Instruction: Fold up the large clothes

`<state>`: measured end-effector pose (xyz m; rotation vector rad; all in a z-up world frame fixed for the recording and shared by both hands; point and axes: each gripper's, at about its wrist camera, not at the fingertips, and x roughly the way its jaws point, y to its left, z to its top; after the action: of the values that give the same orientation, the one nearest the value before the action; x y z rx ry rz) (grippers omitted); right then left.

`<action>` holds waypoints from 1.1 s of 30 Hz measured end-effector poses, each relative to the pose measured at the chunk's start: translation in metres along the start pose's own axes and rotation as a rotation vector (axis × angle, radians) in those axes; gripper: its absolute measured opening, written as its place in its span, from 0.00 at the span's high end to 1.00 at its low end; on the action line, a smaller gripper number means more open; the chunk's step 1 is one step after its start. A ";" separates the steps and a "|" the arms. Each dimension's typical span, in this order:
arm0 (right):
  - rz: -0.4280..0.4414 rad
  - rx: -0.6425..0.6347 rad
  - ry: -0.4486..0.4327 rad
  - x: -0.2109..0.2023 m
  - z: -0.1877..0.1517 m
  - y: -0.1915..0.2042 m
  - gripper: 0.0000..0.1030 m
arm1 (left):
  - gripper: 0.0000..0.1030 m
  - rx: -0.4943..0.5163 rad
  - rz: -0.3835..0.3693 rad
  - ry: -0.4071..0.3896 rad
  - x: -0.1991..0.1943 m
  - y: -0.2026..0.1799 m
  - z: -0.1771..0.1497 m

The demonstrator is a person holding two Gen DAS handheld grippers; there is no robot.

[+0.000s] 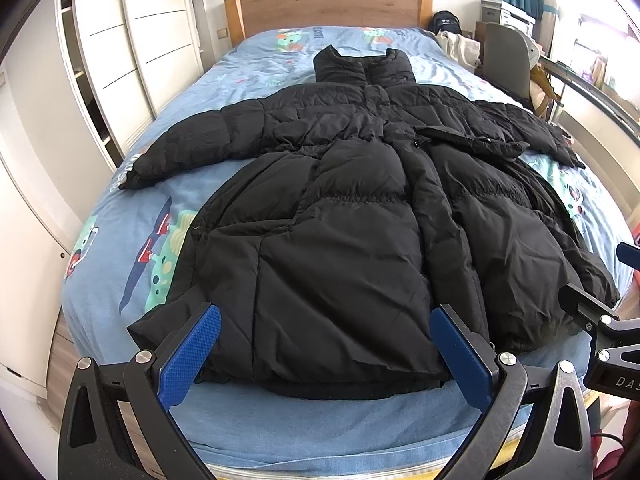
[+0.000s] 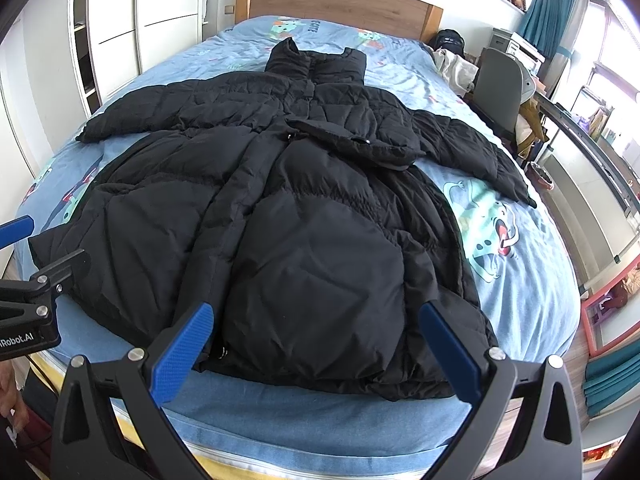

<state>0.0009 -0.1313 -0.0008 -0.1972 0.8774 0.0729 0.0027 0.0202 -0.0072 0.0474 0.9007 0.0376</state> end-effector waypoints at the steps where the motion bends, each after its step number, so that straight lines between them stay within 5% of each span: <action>1: -0.001 -0.002 -0.002 -0.001 0.000 0.000 0.00 | 0.00 -0.001 0.001 0.001 0.000 0.000 0.000; 33: 0.007 -0.051 -0.006 -0.001 -0.001 0.015 0.00 | 0.00 -0.026 0.024 0.015 0.000 0.007 -0.003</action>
<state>-0.0027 -0.1165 -0.0025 -0.2419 0.8704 0.1026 0.0000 0.0268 -0.0083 0.0333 0.9142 0.0722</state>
